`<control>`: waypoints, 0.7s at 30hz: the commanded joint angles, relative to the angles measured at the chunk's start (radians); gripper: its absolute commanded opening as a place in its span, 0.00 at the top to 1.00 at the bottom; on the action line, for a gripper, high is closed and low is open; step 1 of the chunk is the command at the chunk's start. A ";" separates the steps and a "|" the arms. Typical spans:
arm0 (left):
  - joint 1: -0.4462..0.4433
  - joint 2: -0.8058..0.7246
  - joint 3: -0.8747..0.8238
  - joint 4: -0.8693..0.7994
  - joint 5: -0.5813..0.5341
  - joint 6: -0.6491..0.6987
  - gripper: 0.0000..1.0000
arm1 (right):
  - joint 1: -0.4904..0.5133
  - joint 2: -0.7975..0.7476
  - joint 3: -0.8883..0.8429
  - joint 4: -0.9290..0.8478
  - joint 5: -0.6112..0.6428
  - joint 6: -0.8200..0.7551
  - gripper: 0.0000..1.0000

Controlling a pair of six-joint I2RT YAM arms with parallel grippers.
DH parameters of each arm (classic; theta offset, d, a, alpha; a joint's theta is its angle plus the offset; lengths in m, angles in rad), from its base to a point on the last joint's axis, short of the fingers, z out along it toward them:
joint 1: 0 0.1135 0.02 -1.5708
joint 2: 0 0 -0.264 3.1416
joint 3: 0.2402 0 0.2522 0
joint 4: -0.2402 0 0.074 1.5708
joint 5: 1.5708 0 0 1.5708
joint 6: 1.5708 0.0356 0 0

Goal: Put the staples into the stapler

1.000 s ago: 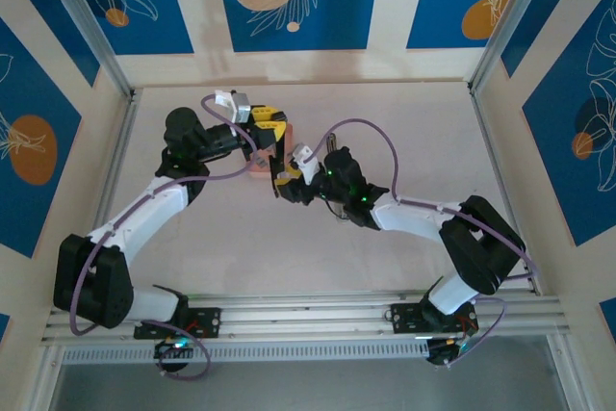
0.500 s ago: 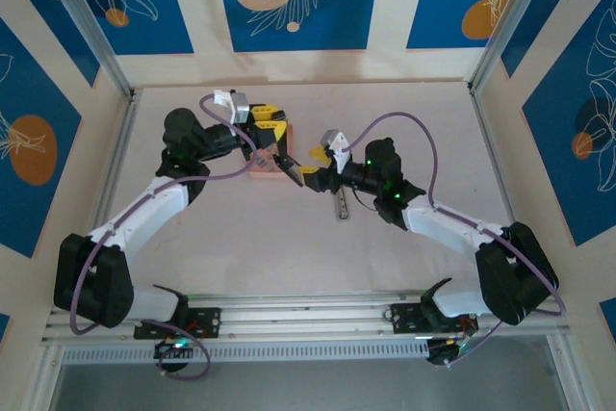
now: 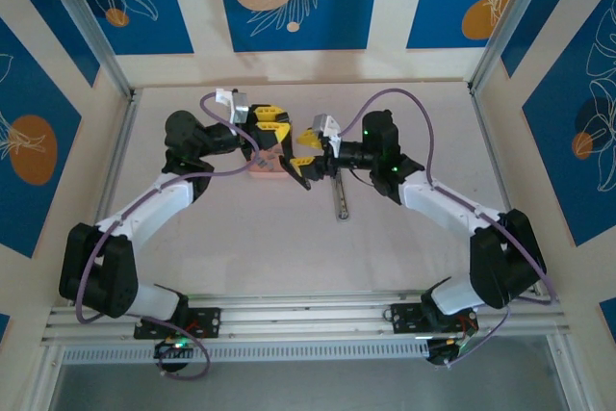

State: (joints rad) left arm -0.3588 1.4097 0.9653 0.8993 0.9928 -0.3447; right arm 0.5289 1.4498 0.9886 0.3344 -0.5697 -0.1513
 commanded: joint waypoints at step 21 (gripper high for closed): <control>-0.045 -0.008 -0.027 0.113 -0.146 0.000 0.56 | -0.052 -0.030 -0.048 0.011 0.003 0.184 0.93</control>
State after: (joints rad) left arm -0.4046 1.4315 0.9615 0.9535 0.9554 -0.3859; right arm 0.5068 1.4822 0.9802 0.3614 -0.6888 -0.0483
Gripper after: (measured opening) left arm 0.415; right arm 0.222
